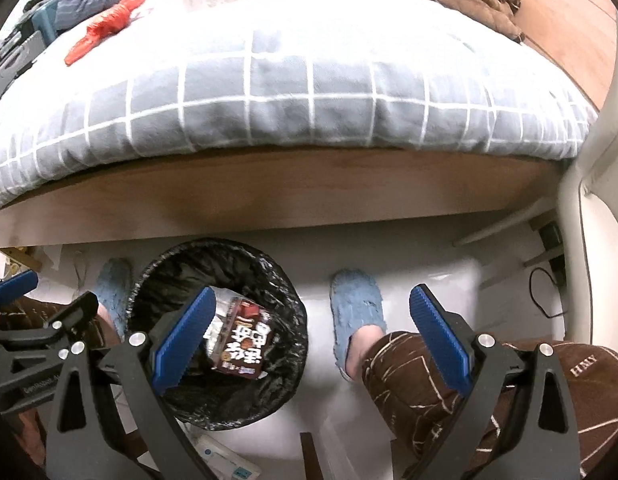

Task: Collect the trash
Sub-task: 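Raise both grippers from the bin back toward the red bag and white box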

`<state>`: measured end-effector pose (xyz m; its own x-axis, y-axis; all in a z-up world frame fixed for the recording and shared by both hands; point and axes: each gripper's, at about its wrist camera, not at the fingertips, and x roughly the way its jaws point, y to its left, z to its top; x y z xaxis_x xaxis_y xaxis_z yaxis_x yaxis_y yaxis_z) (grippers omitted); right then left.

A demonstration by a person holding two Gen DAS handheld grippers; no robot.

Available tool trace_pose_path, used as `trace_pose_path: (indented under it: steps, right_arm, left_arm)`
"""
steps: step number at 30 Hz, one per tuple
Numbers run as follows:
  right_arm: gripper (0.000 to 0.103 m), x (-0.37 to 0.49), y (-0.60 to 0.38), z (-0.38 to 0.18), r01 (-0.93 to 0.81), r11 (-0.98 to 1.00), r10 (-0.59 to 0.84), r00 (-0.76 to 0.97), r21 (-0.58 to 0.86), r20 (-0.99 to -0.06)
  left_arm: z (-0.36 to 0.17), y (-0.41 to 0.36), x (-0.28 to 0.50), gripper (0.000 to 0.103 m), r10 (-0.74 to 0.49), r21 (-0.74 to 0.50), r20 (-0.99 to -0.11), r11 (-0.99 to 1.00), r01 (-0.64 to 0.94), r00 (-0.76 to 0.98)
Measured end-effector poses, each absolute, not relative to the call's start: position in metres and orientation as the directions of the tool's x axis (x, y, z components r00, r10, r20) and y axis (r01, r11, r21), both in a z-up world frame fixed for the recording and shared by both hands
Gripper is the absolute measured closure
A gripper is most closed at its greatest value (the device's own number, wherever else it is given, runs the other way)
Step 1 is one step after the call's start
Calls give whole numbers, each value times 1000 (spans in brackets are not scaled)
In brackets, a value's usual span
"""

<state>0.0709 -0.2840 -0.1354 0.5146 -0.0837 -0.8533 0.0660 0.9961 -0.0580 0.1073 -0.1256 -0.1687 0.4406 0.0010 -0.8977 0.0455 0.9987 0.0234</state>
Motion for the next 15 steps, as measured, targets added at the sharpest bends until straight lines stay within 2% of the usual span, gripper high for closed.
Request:
trace_pose_path:
  steps: [15]
  right_arm:
    - [9,73,-253,-92,2,999,-41,586,-49,-809]
  left_arm:
    - [-116,-86,105,6,21,12,-848,1000,-21,530]
